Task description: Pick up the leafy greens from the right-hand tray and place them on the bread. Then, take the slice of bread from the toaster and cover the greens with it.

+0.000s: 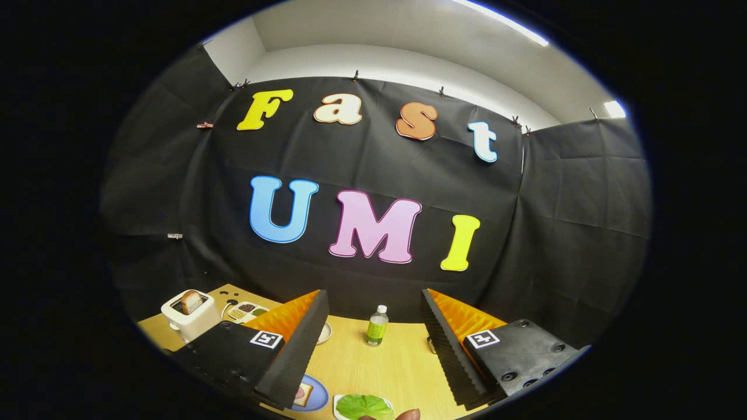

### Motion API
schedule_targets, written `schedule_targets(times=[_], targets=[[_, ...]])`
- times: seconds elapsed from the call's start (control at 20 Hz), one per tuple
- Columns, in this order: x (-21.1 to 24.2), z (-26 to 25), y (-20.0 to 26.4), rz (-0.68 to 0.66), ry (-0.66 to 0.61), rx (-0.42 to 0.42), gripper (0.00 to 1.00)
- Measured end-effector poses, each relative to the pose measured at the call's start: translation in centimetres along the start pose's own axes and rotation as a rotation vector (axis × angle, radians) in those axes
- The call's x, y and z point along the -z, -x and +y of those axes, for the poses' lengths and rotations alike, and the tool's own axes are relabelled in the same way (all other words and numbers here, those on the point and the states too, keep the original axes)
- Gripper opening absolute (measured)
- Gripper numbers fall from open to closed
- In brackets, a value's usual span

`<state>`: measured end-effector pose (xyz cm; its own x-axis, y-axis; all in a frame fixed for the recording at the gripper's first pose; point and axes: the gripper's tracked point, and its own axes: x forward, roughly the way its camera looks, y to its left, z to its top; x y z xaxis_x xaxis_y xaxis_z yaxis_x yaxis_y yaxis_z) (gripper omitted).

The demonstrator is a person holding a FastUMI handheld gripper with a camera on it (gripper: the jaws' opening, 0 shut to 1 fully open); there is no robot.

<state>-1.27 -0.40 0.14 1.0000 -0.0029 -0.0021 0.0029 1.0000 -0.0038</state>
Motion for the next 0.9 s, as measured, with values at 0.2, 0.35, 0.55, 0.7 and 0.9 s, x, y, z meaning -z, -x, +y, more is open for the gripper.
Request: schedule_targets(times=[0.2,0.35,0.55,0.7,0.9], targets=[[-0.3,-0.6,0.3,0.000,-0.002,-0.003,0.98],[-0.3,-1.0,0.4,0.000,-0.002,-0.002,0.98],[0.6,-1.2,0.1,0.022,-0.009,-0.015,0.98],[2.8,-1.3,-0.3,0.077,-0.003,-0.056,0.98],[9.0,-1.0,-0.8,0.237,-0.013,-0.150,0.98]])
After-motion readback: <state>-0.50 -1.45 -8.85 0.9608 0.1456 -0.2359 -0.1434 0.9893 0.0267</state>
